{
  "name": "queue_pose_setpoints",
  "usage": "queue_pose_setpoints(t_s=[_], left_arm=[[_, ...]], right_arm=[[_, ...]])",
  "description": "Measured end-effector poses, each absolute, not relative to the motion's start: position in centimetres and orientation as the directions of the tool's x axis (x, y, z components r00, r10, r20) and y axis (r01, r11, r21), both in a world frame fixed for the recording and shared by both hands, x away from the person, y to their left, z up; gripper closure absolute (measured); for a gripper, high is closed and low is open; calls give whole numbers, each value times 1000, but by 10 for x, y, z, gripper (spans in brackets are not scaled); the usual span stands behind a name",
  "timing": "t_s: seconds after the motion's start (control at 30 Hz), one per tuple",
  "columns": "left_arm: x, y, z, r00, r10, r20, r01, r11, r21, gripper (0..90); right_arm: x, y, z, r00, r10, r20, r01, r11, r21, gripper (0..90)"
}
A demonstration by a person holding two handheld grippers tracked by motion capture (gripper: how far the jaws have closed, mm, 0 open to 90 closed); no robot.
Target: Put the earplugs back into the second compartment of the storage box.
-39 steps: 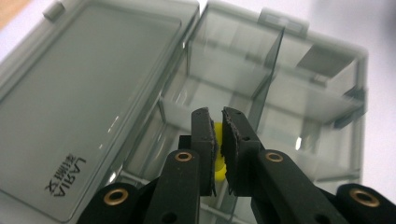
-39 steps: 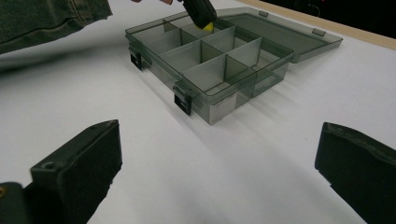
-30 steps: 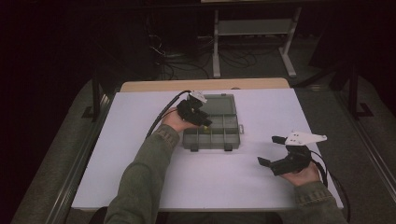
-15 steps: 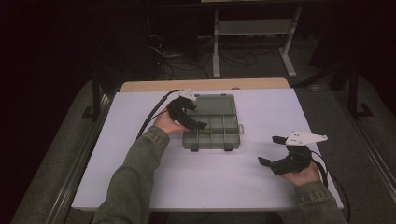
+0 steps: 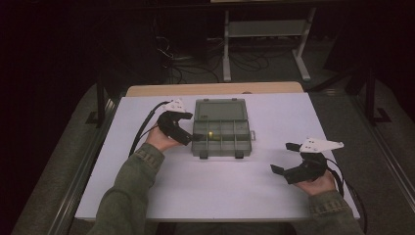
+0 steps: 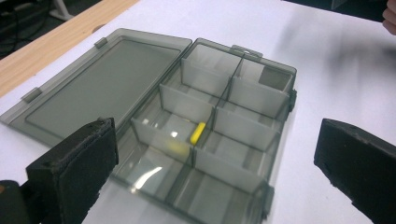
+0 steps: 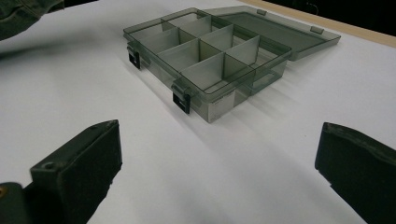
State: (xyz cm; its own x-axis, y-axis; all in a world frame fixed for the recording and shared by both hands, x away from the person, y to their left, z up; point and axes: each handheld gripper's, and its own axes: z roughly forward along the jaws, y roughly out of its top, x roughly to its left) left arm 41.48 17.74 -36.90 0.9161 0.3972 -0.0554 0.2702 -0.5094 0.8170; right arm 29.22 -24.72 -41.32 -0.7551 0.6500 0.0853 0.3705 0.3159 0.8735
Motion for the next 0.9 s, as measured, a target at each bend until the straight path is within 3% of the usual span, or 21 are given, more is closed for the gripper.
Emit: queue_pose_setpoints(t_s=[0.9], left_arm=[[338,261,-390,846,533,-27,267,-377,887,0]], right_arm=[[292,-247,-414,-753,651,90,374,311,874,2]])
